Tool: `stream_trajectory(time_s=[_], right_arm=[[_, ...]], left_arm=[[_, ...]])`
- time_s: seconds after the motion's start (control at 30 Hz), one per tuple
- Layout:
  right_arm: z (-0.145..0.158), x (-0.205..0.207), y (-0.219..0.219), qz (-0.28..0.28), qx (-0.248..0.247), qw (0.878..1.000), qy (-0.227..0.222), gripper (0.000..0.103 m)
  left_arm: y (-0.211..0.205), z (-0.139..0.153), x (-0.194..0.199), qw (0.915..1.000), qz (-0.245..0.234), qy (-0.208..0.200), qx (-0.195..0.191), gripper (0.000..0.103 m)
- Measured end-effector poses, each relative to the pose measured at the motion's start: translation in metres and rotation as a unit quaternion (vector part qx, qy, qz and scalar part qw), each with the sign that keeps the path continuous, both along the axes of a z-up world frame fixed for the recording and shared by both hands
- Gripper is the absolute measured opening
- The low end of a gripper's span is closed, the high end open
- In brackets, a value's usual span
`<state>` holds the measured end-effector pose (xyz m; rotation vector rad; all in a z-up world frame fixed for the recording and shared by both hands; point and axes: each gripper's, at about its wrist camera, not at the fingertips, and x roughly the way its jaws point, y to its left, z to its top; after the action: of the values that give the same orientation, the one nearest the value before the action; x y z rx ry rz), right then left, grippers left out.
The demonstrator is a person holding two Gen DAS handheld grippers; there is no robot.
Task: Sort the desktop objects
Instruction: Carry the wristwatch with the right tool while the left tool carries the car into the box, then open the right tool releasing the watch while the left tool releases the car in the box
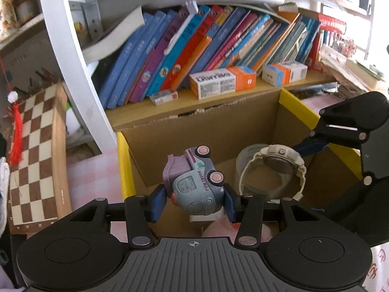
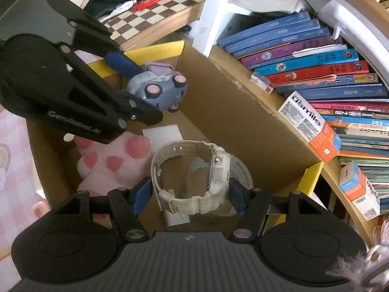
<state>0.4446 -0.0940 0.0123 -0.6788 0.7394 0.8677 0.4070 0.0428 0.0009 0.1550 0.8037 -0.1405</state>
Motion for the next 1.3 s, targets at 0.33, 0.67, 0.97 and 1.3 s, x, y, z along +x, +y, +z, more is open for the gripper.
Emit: stream_trajectory(time_s=[0.33, 0.67, 0.97, 1.3], right_arm=[[-0.009, 0.008, 0.004, 0.004, -0.017, 0.999, 0.028, 0.065], [-0.01, 0.01, 0.005, 0.002, -0.019, 0.999, 0.04, 0.065], [-0.011, 0.011, 0.006, 0.002, -0.021, 0.999, 0.042, 0.066], [-0.009, 0.009, 0.005, -0.007, -0.016, 0.999, 0.032, 0.073]], left_arm=[[-0.005, -0.007, 0.009, 0.9998, -0.009, 0.018, 0.007, 0.047], [-0.011, -0.01, 0.011, 0.9991, -0.018, 0.029, 0.026, 0.048], [-0.01, -0.009, 0.011, 0.9992, -0.014, 0.03, 0.023, 0.045], [-0.013, -0.003, 0.001, 0.9993, -0.018, 0.015, 0.03, 0.063]])
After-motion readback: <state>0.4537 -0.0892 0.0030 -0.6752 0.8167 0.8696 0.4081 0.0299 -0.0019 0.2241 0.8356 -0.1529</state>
